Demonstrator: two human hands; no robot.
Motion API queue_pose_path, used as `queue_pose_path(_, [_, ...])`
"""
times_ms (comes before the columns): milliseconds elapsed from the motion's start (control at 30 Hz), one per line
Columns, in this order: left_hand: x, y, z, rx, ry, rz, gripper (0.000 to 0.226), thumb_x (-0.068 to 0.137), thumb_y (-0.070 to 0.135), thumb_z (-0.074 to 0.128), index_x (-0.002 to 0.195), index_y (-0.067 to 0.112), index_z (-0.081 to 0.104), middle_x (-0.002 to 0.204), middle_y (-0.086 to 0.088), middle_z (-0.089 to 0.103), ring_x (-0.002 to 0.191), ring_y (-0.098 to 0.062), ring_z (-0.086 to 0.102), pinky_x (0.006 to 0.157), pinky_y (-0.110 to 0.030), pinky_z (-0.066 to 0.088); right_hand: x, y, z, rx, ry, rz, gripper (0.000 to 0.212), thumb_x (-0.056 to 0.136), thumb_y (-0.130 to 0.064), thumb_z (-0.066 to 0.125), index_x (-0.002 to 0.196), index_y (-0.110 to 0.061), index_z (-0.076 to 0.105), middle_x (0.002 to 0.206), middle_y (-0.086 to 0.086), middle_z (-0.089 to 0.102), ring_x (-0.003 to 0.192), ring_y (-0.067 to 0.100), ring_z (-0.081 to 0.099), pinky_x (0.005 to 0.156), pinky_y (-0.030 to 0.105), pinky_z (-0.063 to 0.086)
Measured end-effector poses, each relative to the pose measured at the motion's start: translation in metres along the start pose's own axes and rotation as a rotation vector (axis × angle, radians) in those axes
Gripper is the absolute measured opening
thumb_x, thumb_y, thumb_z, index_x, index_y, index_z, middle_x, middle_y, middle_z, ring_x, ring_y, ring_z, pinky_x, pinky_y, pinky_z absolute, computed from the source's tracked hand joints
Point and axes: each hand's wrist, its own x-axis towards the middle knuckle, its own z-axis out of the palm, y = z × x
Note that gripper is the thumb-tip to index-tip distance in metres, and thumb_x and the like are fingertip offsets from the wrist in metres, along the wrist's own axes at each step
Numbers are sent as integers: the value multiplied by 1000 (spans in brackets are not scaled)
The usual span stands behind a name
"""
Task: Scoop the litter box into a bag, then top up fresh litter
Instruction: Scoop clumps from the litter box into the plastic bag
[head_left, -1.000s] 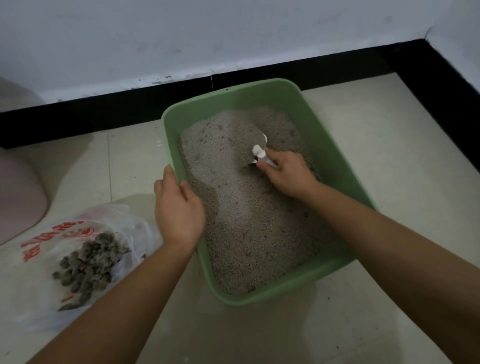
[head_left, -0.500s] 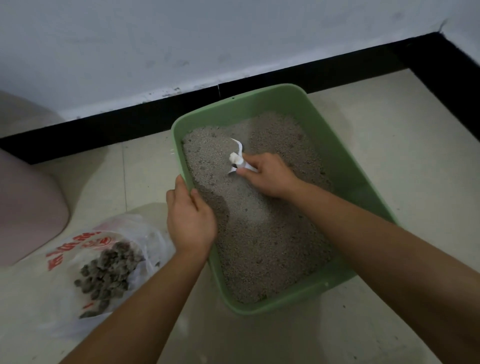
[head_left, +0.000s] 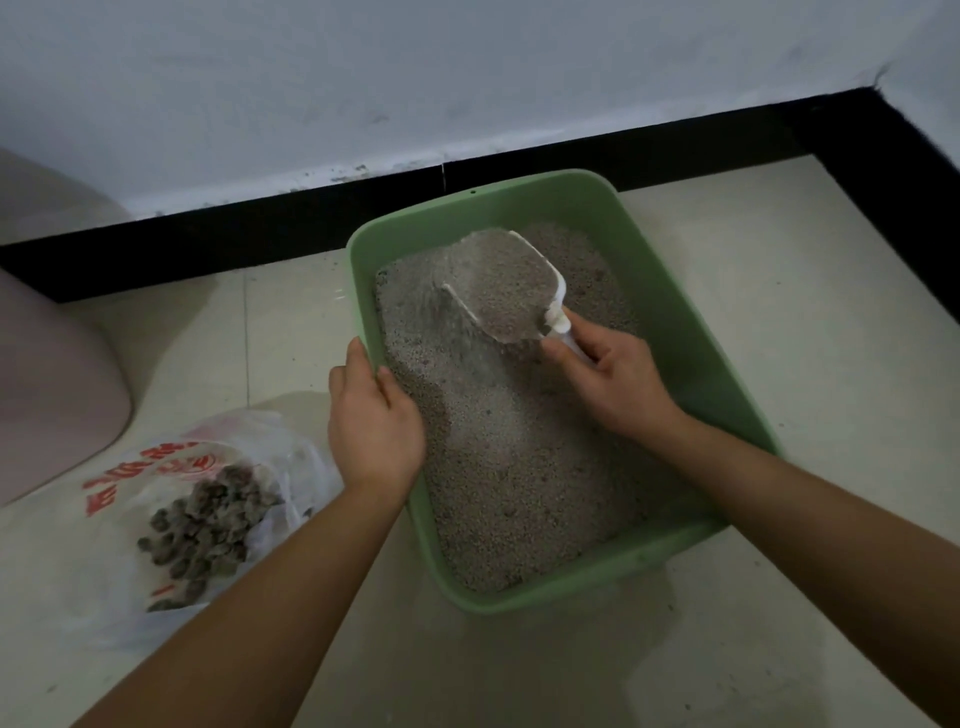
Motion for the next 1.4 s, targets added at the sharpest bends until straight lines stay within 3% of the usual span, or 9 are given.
queue_pose_path(133, [-1, 2, -1, -1, -9, 0, 47, 103, 19, 34, 149, 11, 29, 134, -16, 45, 116, -33, 49, 92, -34, 36, -18, 2, -27, -43, 36, 3, 42, 96, -25, 63, 137, -22, 58, 81, -42, 57, 67, -19, 49, 67, 6, 39])
queue_pose_path(200, [-1, 2, -1, -6, -12, -8, 47, 103, 19, 34, 149, 11, 30, 133, -17, 45, 116, -34, 49, 93, -35, 37, -28, 4, -35, -34, 29, 3, 41, 96, -24, 63, 137, -19, 59, 80, -45, 56, 72, -21, 51, 70, 4, 39])
queue_pose_path(333, [0, 0, 0, 16, -14, 3, 45, 102, 19, 35, 147, 11, 33, 128, -18, 48, 110, -36, 51, 86, -36, 39, -42, -2, -44, 2, 26, 11, 45, 95, -30, 63, 139, -21, 57, 122, -18, 65, 106, -13, 56, 89, 11, 45])
queue_pose_path(467, [-1, 1, -1, 34, -12, 10, 45, 102, 19, 35, 146, 10, 33, 129, -19, 48, 110, -38, 52, 86, -38, 40, -50, -5, -43, -73, -42, 0, 44, 96, -31, 62, 140, -24, 56, 89, -27, 67, 70, -18, 52, 68, 10, 42])
queue_pose_path(567, [0, 0, -1, 44, -16, 2, 46, 102, 19, 34, 147, 10, 31, 130, -20, 47, 112, -38, 51, 88, -39, 41, -50, -5, -42, -76, -27, 0, 43, 97, -30, 61, 139, -23, 57, 72, -34, 59, 64, -17, 50, 64, 9, 40])
queue_pose_path(667, [1, -1, 0, 43, -9, 16, 44, 102, 19, 35, 145, 9, 34, 127, -20, 48, 110, -38, 52, 86, -38, 40, -49, -10, -41, -98, -46, -23, 44, 96, -33, 61, 140, -27, 56, 74, -25, 59, 62, -14, 48, 63, 18, 43])
queue_pose_path(933, [2, -1, 1, 36, -4, 13, 45, 102, 18, 35, 146, 10, 34, 129, -19, 48, 113, -37, 50, 87, -36, 39, -44, -9, -36, -97, -2, 10, 45, 96, -31, 61, 140, -21, 56, 67, -22, 56, 59, -10, 52, 61, 9, 39])
queue_pose_path(1067, [0, 0, 0, 28, -6, 11, 46, 103, 19, 35, 147, 11, 32, 132, -19, 47, 116, -36, 49, 91, -37, 39, -47, -11, -37, -141, -44, -20, 48, 96, -38, 59, 143, -30, 51, 76, -9, 68, 61, 2, 59, 62, 25, 50])
queue_pose_path(1400, [0, -1, 0, 8, -8, -1, 44, 102, 19, 34, 146, 12, 34, 130, -18, 47, 112, -36, 51, 89, -36, 39, -49, -16, -34, -167, -47, -54, 47, 96, -37, 59, 143, -31, 50, 72, -8, 65, 57, -4, 54, 59, 20, 42])
